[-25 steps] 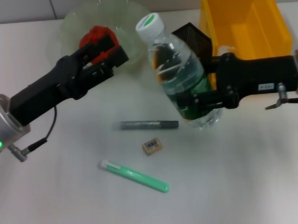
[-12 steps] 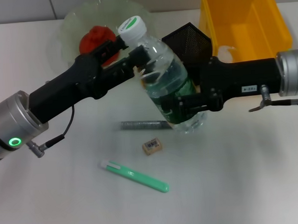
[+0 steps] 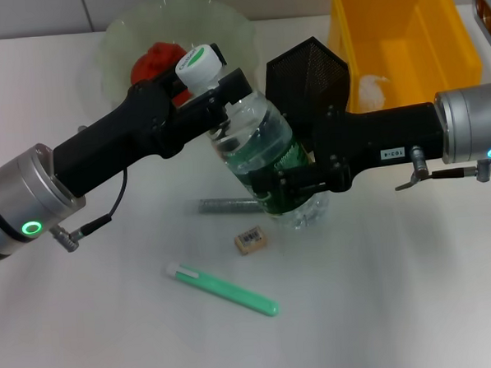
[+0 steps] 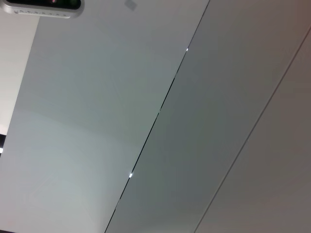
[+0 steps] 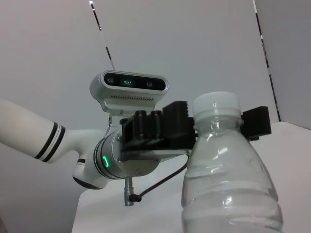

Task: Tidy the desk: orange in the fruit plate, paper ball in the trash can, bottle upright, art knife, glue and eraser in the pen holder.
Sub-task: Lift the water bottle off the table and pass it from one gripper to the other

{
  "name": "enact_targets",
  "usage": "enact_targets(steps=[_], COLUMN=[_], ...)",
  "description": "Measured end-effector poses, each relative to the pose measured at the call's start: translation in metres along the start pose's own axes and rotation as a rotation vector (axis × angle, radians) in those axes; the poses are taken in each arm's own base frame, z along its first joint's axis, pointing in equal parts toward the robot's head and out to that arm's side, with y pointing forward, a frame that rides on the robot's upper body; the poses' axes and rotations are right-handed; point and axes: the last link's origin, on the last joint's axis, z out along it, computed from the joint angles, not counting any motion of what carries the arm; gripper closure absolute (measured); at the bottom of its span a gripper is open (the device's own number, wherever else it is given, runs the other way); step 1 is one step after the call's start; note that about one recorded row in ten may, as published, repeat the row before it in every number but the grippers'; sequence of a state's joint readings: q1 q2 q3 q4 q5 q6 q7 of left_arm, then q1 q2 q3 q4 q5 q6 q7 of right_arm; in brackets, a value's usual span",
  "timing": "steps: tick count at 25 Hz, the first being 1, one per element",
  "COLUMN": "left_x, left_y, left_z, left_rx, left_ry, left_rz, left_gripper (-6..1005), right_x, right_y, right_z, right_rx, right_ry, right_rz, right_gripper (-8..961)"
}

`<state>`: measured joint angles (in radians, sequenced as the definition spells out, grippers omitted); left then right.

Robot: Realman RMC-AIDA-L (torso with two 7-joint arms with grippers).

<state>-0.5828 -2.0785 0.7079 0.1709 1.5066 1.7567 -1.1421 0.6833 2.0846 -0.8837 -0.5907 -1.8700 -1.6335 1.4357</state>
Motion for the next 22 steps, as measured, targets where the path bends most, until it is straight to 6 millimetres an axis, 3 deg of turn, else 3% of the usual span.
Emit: enact_targets(steps=[5, 7, 15, 22], left_x=[-0.0005, -0.0003, 0.0025, 0.0040], left_y=[-0.0017, -0.0023, -0.0043, -0.0057], left_z=[0.0005, 0.0002, -0.0012, -0.0034], left_rx=[0.010, 0.014, 0.030, 0.042], left_ry=[-0.004, -0.005, 0.015, 0.023], left_rz=[0.001, 0.002, 0.006, -0.001], left_gripper=[223, 413, 537, 539], right_x=[-0.0015, -0.0013, -0.0014, -0.0016], right_y=[0.0004, 0.0007, 0.0007, 0.0007], right_z=[-0.0007, -0.0008, -0.0004, -0.0015], right_rx=[0.003, 0.002, 0.001, 0.001], right_ry=[-0.022, -0.024, -0.021, -0.025], right_rz=[0.003, 0.003, 0.000, 0.000], right_gripper=[198, 198, 199, 199])
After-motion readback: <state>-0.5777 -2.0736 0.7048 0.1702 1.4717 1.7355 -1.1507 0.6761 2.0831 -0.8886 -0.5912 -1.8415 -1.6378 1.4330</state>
